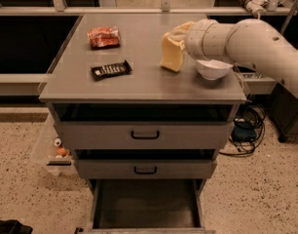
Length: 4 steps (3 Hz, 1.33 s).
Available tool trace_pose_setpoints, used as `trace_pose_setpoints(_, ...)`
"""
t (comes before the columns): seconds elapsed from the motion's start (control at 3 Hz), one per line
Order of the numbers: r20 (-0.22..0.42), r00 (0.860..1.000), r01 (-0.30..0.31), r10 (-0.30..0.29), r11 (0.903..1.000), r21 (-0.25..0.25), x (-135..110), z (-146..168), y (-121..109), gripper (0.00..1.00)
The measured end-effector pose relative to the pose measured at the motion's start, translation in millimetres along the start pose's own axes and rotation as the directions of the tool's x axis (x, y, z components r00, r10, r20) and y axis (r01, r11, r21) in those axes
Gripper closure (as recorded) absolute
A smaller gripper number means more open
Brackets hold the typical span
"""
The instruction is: Pick sponge from bottom drawer and place on counter
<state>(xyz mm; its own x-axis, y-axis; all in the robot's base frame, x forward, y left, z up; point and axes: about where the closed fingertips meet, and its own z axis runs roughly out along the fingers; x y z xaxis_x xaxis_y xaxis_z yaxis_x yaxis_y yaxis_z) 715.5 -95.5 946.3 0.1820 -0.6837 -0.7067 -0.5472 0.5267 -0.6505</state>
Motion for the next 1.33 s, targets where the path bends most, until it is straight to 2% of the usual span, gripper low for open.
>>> trace_pose_setpoints(0.67, 0.000, 1.000, 0.000, 0.000, 1.0000, 0.000, -0.1, 0.0, 0.1, 0.12)
trace_pose_setpoints(1.0, 0.000, 1.000, 0.000, 0.000, 1.0000, 0.000, -0.1, 0.1, 0.1, 0.00)
trace_pose_setpoints(1.33, 0.000, 1.000, 0.000, 0.000, 1.0000, 0.000, -0.1, 0.1, 0.1, 0.00)
